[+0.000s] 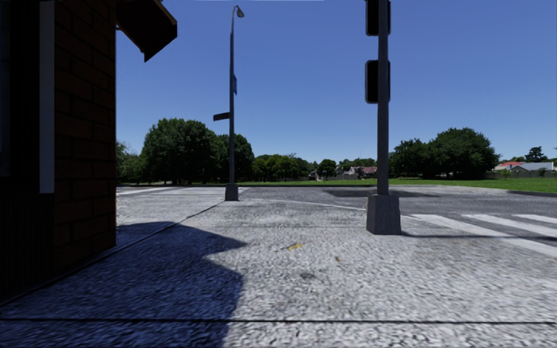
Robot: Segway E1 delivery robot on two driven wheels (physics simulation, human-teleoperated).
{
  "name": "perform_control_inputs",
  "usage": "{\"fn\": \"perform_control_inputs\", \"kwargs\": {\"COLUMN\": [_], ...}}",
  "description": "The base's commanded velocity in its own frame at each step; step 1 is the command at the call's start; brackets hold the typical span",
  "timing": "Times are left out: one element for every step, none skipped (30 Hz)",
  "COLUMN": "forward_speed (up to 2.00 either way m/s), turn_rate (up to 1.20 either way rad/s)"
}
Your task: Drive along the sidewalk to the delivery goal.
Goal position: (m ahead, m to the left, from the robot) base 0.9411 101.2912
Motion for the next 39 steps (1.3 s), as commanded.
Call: {"fn": "perform_control_inputs", "kwargs": {"forward_speed": [2.00, 2.00, 2.00, 2.00, 2.00, 2.00, 2.00, 2.00, 2.00, 2.00, 2.00, 2.00, 2.00, 2.00, 2.00, 2.00, 2.00, 2.00, 2.00, 2.00, 2.00, 2.00, 2.00, 2.00, 2.00, 2.00, 2.00, 2.00, 2.00, 2.00, 2.00, 2.00, 2.00, 2.00, 2.00, 2.00, 2.00, 2.00, 2.00], "turn_rate": [0.00, 0.00, 0.00, 0.00, 0.00, 0.00, 0.00, 0.00, 0.09, 0.13, 0.13, 0.21, 0.33, 0.33, 0.42, 0.46, 0.50, 0.50, 0.53, 0.54, 0.54, 0.56, 0.60, 0.61, 0.61, 0.62, 0.62, 0.62, 0.62, 0.62, 0.62, 0.62, 0.62, 0.62, 0.62, 0.62, 0.62, 0.62, 0.62]}}
